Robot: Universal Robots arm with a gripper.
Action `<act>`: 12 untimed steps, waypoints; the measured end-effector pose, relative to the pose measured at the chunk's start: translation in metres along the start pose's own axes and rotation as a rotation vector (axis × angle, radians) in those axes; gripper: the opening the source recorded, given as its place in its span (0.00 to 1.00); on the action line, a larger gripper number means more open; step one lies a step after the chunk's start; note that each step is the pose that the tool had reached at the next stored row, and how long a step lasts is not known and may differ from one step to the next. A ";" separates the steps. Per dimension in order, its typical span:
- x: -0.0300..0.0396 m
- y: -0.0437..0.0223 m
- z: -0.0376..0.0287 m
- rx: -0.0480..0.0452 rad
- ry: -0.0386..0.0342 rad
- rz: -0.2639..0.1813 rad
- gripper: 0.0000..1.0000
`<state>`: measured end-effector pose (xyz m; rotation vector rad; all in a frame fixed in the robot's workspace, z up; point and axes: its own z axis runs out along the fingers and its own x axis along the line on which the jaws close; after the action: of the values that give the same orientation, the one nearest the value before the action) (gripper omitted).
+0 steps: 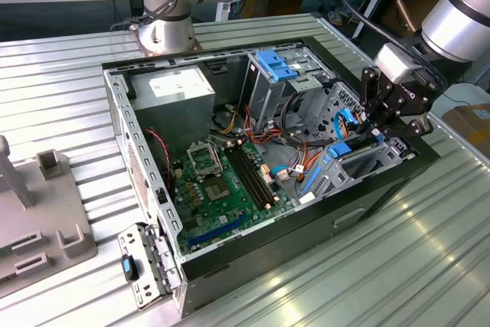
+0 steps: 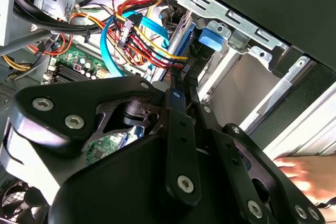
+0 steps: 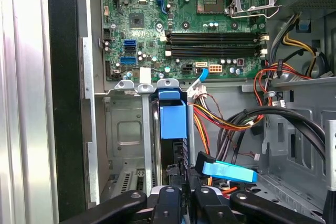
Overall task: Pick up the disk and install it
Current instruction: 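Insert the first disk wire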
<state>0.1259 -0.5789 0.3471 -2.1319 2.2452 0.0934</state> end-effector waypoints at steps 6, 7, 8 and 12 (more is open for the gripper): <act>-0.0008 0.0001 0.0016 0.0000 0.0005 0.000 0.16; -0.0008 0.0001 0.0022 -0.0001 0.0006 0.000 0.16; -0.0007 0.0002 0.0026 -0.0001 0.0008 0.000 0.16; -0.0002 0.0001 0.0051 0.0000 0.0003 0.000 0.16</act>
<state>0.1257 -0.5783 0.3421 -2.1320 2.2454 0.0930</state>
